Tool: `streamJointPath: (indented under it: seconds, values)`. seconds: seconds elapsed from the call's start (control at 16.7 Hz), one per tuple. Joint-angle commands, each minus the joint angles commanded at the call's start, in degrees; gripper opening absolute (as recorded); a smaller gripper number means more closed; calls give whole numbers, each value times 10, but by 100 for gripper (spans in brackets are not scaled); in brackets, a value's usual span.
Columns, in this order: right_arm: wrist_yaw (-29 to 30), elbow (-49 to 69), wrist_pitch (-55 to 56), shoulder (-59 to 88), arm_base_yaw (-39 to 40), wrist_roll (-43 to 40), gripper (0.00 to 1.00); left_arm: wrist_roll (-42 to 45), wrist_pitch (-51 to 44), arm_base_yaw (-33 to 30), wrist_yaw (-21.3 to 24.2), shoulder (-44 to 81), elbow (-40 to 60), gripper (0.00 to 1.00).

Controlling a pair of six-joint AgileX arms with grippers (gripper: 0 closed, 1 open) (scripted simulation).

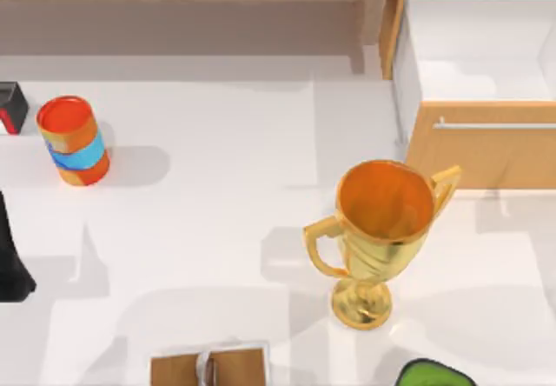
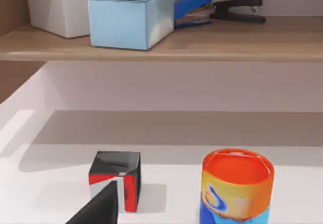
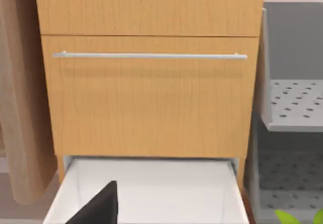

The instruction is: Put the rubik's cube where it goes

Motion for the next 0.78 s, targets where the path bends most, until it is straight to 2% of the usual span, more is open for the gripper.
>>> streamJointPath:
  seconds: [0.78]
  values:
    - [259,561,202,758,253,4,100,0,0,0,0,0,0,100]
